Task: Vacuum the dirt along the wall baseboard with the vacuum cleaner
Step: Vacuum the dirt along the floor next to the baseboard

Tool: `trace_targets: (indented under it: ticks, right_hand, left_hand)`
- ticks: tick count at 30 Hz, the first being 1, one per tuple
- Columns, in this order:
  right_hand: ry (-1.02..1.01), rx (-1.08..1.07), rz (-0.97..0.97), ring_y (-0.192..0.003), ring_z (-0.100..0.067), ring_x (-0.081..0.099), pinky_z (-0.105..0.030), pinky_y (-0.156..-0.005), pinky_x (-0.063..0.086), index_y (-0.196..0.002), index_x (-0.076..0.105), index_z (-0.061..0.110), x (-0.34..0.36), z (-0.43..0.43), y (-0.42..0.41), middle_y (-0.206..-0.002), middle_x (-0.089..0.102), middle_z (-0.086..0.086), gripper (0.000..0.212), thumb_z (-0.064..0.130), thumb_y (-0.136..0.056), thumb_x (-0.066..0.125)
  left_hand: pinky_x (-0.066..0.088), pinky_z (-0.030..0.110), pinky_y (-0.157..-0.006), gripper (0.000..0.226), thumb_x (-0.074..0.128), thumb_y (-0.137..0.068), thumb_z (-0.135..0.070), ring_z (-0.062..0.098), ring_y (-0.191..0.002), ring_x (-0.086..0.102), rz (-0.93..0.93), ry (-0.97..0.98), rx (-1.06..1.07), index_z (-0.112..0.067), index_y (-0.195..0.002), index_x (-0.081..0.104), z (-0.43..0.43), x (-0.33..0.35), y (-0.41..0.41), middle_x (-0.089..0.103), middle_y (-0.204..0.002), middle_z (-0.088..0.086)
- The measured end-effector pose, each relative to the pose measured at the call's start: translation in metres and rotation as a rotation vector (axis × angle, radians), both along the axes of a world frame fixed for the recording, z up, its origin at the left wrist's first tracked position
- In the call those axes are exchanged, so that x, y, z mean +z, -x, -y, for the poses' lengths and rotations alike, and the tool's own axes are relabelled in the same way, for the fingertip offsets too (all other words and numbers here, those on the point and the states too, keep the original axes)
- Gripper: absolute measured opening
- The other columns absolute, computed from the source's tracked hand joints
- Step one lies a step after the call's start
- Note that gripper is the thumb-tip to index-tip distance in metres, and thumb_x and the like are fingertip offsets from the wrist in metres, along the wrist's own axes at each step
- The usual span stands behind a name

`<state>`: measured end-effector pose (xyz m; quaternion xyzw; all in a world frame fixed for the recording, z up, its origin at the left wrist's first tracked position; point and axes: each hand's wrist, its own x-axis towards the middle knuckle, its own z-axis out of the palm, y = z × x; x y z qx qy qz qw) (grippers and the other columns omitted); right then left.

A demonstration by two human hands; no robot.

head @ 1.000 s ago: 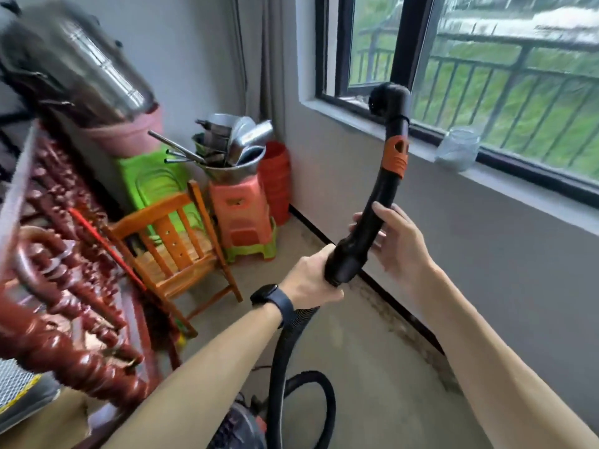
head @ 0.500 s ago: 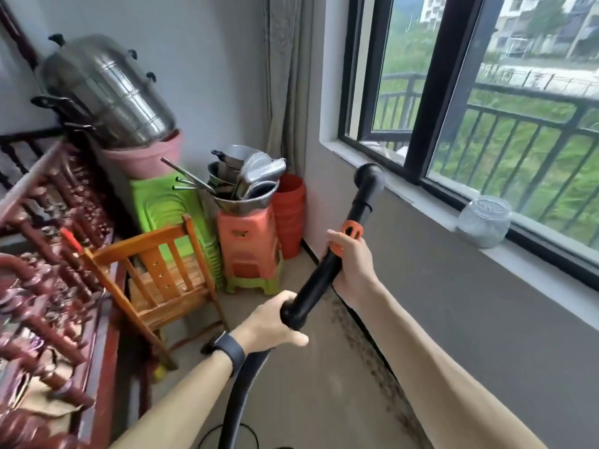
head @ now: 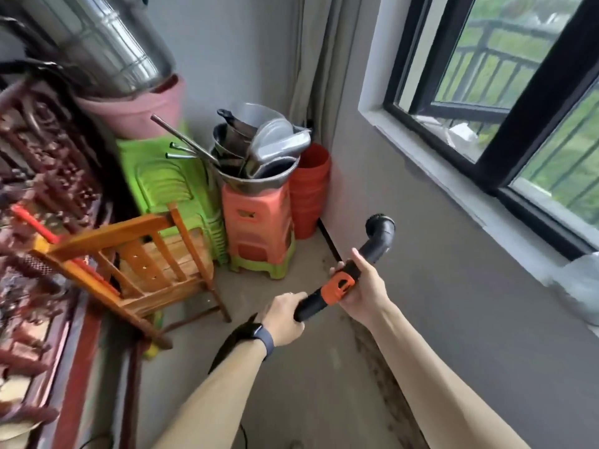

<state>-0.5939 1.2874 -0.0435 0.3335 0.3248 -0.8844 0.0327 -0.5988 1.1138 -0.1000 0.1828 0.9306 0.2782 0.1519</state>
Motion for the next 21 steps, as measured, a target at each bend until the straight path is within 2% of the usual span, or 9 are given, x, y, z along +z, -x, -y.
trace_targets:
  ticks: [3, 5, 7, 10, 13, 15, 16, 18, 21]
  right_hand:
    - [-0.033, 0.018, 0.04, -0.061, -0.019, 0.065, -0.034, -0.069, 0.052, -0.099, 0.056, 0.017, -0.013, -0.008, 0.046, -0.069, 0.065, -0.002, 0.02, 0.027, -0.096, 0.074]
    - [-0.063, 0.027, 0.019, -0.063, -0.018, 0.065, -0.035, -0.07, 0.053, -0.102, 0.056, 0.017, -0.014, -0.021, 0.084, -0.07, 0.065, 0.0, 0.021, 0.027, -0.096, 0.073]
    - [-0.128, 0.023, -0.008, -0.062, -0.017, 0.066, -0.032, -0.066, 0.055, -0.102, 0.055, 0.018, -0.013, -0.042, 0.129, -0.07, 0.064, 0.002, 0.021, 0.029, -0.097, 0.073]
    - [-0.153, 0.027, -0.011, -0.057, -0.015, 0.064, -0.028, -0.056, 0.056, -0.093, 0.055, 0.017, -0.012, -0.073, 0.199, -0.068, 0.061, 0.002, 0.022, 0.027, -0.095, 0.075]
    - [-0.154, 0.04, -0.008, -0.052, -0.013, 0.062, -0.026, -0.053, 0.054, -0.09, 0.056, 0.015, -0.03, -0.095, 0.262, -0.068, 0.06, 0.002, 0.019, 0.017, -0.093, 0.075]
    - [-0.183, 0.061, 0.014, -0.05, -0.014, 0.062, -0.025, -0.052, 0.054, -0.098, 0.053, 0.012, -0.056, -0.105, 0.301, -0.064, 0.06, 0.0, 0.022, 0.009, -0.093, 0.074]
    - [-0.192, 0.088, 0.044, -0.052, -0.014, 0.063, -0.026, -0.054, 0.054, -0.103, 0.051, 0.012, -0.074, -0.109, 0.319, -0.065, 0.061, -0.001, 0.025, 0.006, -0.093, 0.073]
    - [-0.204, 0.179, 0.098, -0.062, -0.017, 0.068, -0.031, -0.063, 0.056, -0.106, 0.051, 0.011, -0.121, -0.114, 0.346, -0.08, 0.064, -0.005, 0.025, 0.008, -0.094, 0.073]
    - [-0.193, 0.345, 0.234, -0.094, -0.032, 0.071, -0.045, -0.081, 0.057, -0.115, 0.058, 0.01, -0.213, -0.113, 0.372, -0.106, 0.067, -0.014, 0.027, 0.025, -0.098, 0.071]
  left_hand:
    - [0.052, 0.038, -0.075, 0.017, 0.054, -0.077, -0.01, 0.033, -0.09, 0.06, 0.047, 0.035, 0.019, -0.025, -0.085, 0.056, -0.009, -0.008, 0.046, 0.065, -0.092, 0.005]
    - [0.051, 0.034, -0.069, 0.018, 0.054, -0.075, -0.011, 0.031, -0.081, 0.059, 0.087, 0.002, 0.033, -0.029, -0.075, 0.05, -0.024, -0.008, 0.079, 0.064, -0.082, -0.001]
    - [0.047, 0.034, -0.061, 0.019, 0.056, -0.071, -0.014, 0.029, -0.07, 0.057, 0.096, -0.042, 0.049, -0.029, -0.068, 0.045, -0.044, -0.004, 0.117, 0.058, -0.07, -0.006]
    - [0.034, 0.025, -0.047, 0.015, 0.058, -0.065, -0.022, 0.015, -0.055, 0.052, 0.078, -0.047, 0.068, -0.032, -0.066, 0.046, -0.077, 0.006, 0.177, 0.053, -0.06, -0.009]
    - [0.034, 0.025, -0.048, 0.013, 0.058, -0.062, -0.026, 0.025, -0.058, 0.054, 0.081, -0.038, 0.069, -0.03, -0.066, 0.046, -0.108, -0.006, 0.231, 0.052, -0.059, -0.008]
    - [0.038, 0.026, -0.056, 0.015, 0.061, -0.065, -0.025, 0.028, -0.064, 0.054, 0.09, 0.031, 0.066, -0.029, -0.072, 0.048, -0.122, -0.028, 0.268, 0.055, -0.065, -0.008]
    - [0.039, 0.027, -0.059, 0.017, 0.062, -0.068, -0.024, 0.028, -0.066, 0.054, 0.096, 0.076, 0.074, -0.029, -0.079, 0.051, -0.127, -0.043, 0.287, 0.057, -0.071, -0.006]
    - [0.039, 0.029, -0.062, 0.019, 0.062, -0.072, -0.024, 0.029, -0.071, 0.054, 0.108, 0.179, 0.065, -0.027, -0.088, 0.052, -0.132, -0.082, 0.322, 0.061, -0.081, -0.002]
    - [0.037, 0.032, -0.065, 0.024, 0.058, -0.071, -0.019, 0.033, -0.082, 0.062, 0.129, 0.312, 0.024, -0.024, -0.089, 0.044, -0.135, -0.159, 0.367, 0.063, -0.09, 0.004]
